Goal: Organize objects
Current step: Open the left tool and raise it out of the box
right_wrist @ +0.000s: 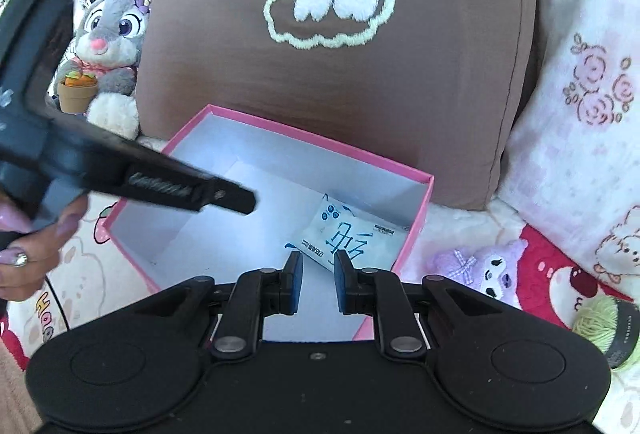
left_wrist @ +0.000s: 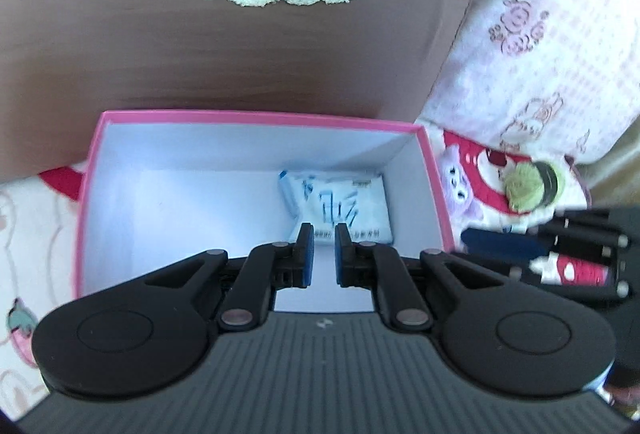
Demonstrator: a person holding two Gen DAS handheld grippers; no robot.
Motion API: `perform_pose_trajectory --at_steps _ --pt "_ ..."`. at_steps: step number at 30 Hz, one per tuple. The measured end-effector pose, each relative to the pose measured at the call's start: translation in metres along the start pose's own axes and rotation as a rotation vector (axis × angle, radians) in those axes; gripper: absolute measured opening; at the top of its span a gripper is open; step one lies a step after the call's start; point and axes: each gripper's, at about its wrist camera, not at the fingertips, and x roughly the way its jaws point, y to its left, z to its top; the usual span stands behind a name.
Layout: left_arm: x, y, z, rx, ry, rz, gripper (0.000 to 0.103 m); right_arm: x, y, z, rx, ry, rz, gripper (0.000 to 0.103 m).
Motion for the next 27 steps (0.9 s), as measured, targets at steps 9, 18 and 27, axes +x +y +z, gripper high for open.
perform_pose_trajectory --at_steps 9,18,27 --pt "-0.056 -0.021 -0.02 0.03 -0.015 0.047 0.009 -0.031 0.005 0.0 0.022 -0.026 0.028 0.027" --pt "-0.114 -0.04 -0.046 0.08 -0.061 0.146 0.046 -0.07 0.027 -0.011 -0.014 -0.031 0.035 0.041" --pt "-0.146 -0.055 -0.08 0.078 -0.092 0.125 0.063 -0.111 0.033 -0.031 0.0 -0.019 0.024 0.049"
